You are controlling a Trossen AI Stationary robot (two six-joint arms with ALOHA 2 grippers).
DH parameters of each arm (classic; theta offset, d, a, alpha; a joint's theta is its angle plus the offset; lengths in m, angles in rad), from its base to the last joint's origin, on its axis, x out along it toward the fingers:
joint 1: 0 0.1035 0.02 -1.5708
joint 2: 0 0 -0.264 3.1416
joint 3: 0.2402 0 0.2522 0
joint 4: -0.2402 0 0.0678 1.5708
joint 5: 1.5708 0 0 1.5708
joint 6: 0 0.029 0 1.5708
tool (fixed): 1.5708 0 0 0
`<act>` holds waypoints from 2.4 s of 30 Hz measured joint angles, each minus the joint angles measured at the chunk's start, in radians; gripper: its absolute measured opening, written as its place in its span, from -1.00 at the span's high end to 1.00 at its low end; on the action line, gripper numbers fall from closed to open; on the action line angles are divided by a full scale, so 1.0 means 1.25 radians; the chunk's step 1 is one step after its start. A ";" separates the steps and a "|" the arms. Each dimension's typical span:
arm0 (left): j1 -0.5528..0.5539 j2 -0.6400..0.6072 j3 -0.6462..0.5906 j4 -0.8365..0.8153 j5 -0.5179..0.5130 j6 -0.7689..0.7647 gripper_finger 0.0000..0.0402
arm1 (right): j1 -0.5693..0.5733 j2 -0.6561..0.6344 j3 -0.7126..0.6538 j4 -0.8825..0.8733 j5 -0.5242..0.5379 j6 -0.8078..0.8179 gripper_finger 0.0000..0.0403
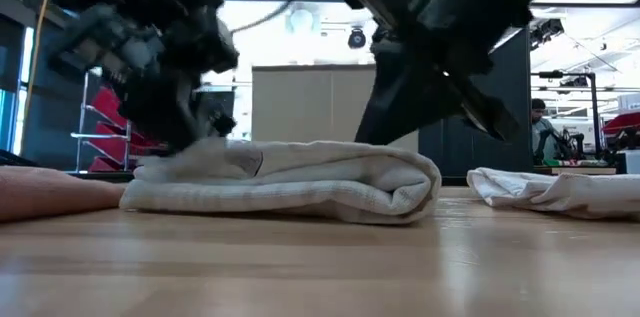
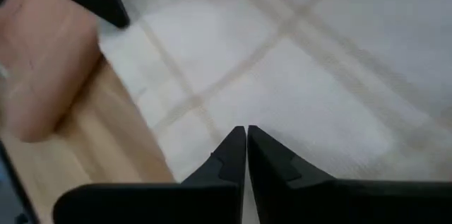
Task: Fold towel
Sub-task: Fold the left white towel, then adjust the towels
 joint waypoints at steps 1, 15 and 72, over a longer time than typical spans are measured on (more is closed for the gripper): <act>-0.004 0.021 -0.001 -0.003 0.008 -0.006 1.00 | 0.004 -0.001 -0.012 0.003 -0.005 0.006 1.00; 0.012 -0.109 0.058 -0.157 -0.060 -0.044 1.00 | 0.017 -0.122 -0.048 -0.111 -0.051 -0.089 1.00; -0.459 -0.292 -0.045 -0.515 -0.346 -0.834 1.00 | -0.139 0.038 -0.120 0.275 -0.170 -0.590 1.00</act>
